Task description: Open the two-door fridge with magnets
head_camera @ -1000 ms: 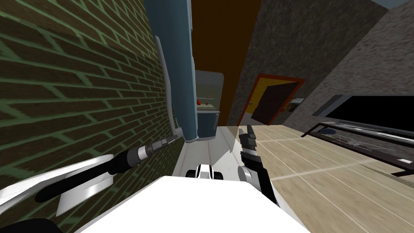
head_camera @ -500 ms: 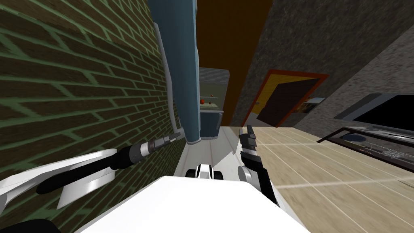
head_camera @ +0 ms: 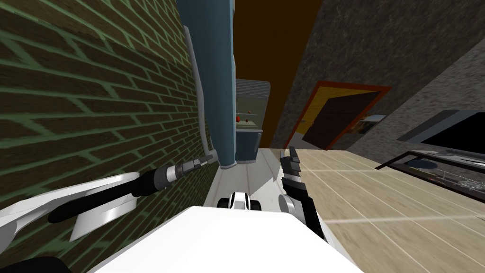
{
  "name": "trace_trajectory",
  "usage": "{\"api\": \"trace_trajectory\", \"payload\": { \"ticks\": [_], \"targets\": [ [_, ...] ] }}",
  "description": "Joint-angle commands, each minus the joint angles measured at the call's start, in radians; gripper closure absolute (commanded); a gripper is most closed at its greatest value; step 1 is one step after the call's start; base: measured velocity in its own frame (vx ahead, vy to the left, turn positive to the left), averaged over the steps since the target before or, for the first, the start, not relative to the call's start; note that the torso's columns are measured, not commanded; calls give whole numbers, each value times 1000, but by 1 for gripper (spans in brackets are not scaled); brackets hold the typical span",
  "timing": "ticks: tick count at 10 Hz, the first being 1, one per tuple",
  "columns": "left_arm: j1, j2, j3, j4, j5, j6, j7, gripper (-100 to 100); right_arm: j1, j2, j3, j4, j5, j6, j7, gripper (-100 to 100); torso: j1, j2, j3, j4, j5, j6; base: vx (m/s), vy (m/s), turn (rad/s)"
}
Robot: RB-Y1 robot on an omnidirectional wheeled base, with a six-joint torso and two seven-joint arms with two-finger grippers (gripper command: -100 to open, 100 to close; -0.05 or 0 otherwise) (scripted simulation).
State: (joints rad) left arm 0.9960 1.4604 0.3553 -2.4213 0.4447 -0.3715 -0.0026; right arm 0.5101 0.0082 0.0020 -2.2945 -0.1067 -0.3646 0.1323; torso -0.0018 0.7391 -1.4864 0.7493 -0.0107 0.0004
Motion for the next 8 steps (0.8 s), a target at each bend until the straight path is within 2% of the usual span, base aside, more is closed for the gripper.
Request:
{"api": "trace_trajectory", "payload": {
  "ticks": [1, 2, 3, 7, 8],
  "targets": [
    [-4, 5, 47, -15, 18, -14, 17, -100, 0, 0, 0, 0, 0, 0, 0, 0, 0, 0, 0, 0, 0, 0, 8, 4, 74],
    [-1, 17, 65, -29, 29, -5, 23, -100, 0, 0, 0, 0, 0, 0, 0, 0, 0, 2, -1, 2, -2, -1, 21, 0, 119],
    [-1, 17, 65, -29, 29, -5, 23, -100, 0, 0, 0, 0, 0, 0, 0, 0, 1, 5, -4, 6, -6, 0, 11, 10, 53],
    [-1, 17, 65, -29, 29, -5, 23, -100, 0, 0, 0, 0, 0, 0, 0, 0, -1, 1, 1, 4, 0, 2, -3, 4, 4],
    [-1, 17, 47, -29, 29, -5, 23, -100, 0, 0, 0, 0, 0, 0, 0, 0, 0, -1, 1, 4, 2, 4, 7, 4, -11]
  ]
}}
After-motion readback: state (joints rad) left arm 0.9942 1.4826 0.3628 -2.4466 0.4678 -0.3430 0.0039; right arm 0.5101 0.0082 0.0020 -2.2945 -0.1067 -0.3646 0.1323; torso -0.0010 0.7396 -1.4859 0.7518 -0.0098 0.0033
